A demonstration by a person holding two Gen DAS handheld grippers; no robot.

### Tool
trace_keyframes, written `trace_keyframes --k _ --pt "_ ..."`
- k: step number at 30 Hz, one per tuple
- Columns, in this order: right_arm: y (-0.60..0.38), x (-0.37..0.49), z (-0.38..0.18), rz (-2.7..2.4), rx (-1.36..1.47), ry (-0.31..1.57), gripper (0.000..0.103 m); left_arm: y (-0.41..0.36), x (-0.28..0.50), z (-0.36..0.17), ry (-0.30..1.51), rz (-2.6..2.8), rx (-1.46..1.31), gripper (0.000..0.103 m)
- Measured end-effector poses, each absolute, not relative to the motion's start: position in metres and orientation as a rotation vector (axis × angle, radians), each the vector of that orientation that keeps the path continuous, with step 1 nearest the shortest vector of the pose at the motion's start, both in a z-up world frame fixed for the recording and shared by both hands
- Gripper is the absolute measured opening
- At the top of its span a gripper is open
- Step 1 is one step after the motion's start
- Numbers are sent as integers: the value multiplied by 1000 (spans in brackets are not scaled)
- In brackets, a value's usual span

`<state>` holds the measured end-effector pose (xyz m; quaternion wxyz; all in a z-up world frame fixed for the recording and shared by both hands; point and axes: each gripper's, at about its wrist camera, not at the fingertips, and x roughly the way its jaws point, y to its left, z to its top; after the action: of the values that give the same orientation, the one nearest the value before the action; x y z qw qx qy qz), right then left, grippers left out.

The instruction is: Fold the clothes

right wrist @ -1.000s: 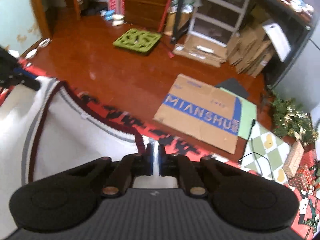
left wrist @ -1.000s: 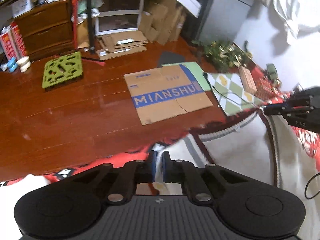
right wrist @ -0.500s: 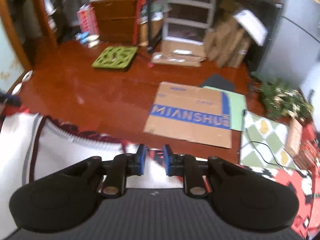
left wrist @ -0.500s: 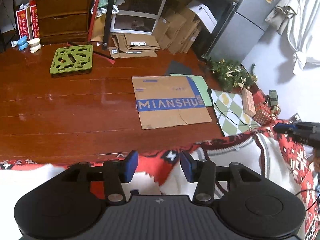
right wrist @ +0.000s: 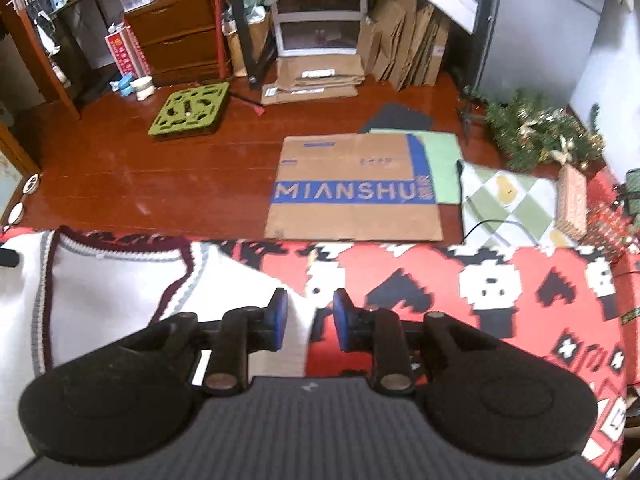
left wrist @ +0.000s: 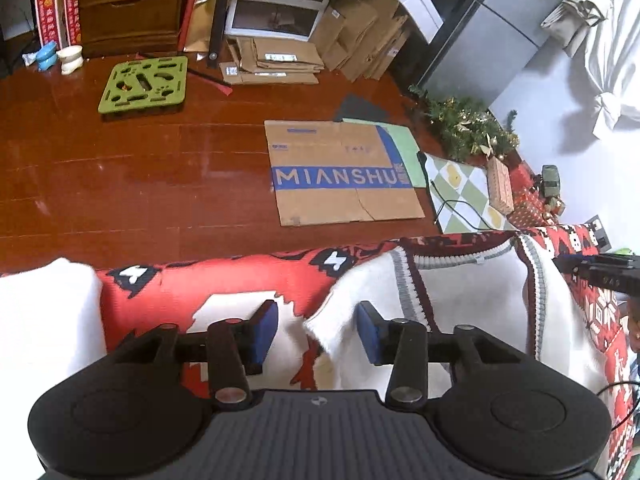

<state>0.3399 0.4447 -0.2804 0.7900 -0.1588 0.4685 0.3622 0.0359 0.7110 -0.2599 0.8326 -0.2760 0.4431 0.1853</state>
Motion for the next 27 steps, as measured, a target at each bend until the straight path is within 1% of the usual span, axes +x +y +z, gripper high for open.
trace_keyframes --k 1,2,3,4,5,7,10,13,15,16,18,21,23,24,27 --pt "446 337 -284 779 -356 1006 27 711 37 -261 937 382 -593 19" --pt "449 332 -286 779 -365 998 26 710 37 -262 933 373 -598 13" --pt "453 328 -287 782 -370 993 23 709 38 -262 926 369 -597 6" --pt "456 325 -287 791 -373 992 12 707 38 -262 921 370 -588 6" --pt "459 322 -287 796 -397 980 8 704 38 -261 918 379 -568 6" --pt "466 315 -284 788 -475 927 5 701 39 -258 910 397 -547 6" --pt "466 317 -277 725 -478 875 5 704 42 -262 914 406 -544 6" --pt "467 327 -284 713 -448 907 5 708 47 -265 919 405 -552 7" --pt "470 326 -287 721 -481 899 7 711 46 -262 910 428 -570 13" --pt "470 325 -285 718 -480 896 9 713 46 -261 906 439 -578 21" --pt "469 323 -279 721 -453 896 11 715 43 -256 885 463 -578 28" --pt "472 312 -268 787 -428 884 11 710 37 -240 834 485 -559 27" --pt "475 304 -261 830 -412 875 12 702 37 -230 812 481 -544 22" --pt "476 300 -257 852 -403 871 12 696 38 -227 808 474 -545 16" --pt "485 293 -262 909 -369 941 12 677 44 -226 825 442 -594 15"
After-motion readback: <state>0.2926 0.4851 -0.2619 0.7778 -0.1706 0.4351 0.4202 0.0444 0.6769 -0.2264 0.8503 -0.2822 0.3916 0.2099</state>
